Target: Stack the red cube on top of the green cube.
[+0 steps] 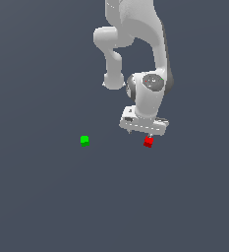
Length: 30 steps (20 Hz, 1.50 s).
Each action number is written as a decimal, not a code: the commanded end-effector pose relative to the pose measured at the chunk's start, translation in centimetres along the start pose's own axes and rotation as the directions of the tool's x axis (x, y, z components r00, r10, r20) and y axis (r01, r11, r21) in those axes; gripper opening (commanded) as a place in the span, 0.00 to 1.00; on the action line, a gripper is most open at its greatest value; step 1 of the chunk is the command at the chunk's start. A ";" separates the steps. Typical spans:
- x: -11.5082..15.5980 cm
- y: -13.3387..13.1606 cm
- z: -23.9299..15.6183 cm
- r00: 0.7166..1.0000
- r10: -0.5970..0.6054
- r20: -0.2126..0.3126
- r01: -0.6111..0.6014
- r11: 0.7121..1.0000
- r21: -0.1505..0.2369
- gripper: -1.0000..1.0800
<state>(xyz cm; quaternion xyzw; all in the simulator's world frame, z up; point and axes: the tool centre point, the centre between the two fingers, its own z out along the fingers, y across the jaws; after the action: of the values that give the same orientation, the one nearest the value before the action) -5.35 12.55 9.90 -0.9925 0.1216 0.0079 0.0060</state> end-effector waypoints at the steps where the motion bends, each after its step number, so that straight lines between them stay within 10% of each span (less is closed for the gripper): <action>1: -0.6 -1.4 0.7 1.000 0.031 -0.005 -0.031 1.000 -0.002 0.96; 30: -1.7 -5.5 6.6 0.993 0.120 -0.018 -0.120 0.993 -0.008 0.96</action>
<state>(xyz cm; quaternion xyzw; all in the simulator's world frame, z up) -5.70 18.44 4.14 -0.9835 0.1807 0.0000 0.0001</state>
